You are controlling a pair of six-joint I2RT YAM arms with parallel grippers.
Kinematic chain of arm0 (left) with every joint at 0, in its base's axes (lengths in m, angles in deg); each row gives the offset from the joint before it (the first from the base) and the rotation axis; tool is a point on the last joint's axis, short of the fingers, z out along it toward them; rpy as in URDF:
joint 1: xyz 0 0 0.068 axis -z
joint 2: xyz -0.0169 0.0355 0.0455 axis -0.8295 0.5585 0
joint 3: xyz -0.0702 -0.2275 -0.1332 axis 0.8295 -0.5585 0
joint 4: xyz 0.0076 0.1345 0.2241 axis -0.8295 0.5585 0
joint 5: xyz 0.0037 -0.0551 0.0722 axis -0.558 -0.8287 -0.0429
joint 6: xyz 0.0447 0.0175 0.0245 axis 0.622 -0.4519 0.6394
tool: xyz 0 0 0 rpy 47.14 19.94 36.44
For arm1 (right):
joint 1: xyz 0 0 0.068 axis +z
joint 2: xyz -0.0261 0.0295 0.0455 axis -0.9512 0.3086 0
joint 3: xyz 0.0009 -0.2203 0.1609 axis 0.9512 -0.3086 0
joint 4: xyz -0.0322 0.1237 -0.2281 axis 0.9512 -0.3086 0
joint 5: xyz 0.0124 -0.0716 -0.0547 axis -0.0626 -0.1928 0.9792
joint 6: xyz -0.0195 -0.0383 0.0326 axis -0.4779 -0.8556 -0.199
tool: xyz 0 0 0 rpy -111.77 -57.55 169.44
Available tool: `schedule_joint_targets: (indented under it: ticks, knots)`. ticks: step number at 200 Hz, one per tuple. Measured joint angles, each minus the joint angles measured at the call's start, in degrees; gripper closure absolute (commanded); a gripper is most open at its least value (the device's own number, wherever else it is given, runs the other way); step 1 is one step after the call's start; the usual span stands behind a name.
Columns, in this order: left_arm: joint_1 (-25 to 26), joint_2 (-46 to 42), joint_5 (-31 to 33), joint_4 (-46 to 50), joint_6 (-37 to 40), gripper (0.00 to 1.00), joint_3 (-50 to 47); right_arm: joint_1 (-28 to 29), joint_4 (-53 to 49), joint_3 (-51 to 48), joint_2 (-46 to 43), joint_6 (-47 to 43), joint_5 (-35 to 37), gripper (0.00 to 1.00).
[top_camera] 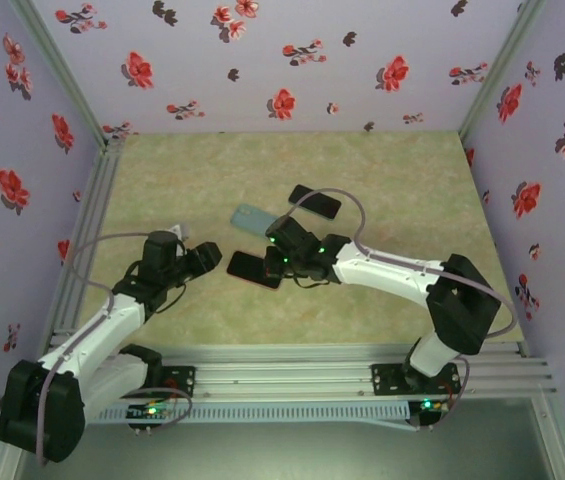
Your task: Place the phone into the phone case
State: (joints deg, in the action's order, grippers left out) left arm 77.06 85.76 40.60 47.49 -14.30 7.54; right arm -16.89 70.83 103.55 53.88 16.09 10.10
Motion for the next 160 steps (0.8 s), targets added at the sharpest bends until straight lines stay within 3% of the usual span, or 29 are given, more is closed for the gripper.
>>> schedule_joint_targets:
  ticks: [106,160]
  knots:
    - [1.0,7.2,-1.0,0.4,2.3,0.36,2.4,-2.9,-2.1,1.2,3.1,-5.8,1.1,1.00]
    - [1.5,10.4,-1.5,-1.8,2.3,0.37,2.4,-5.7,-2.1,3.1,9.3,-7.1,-0.6,1.00]
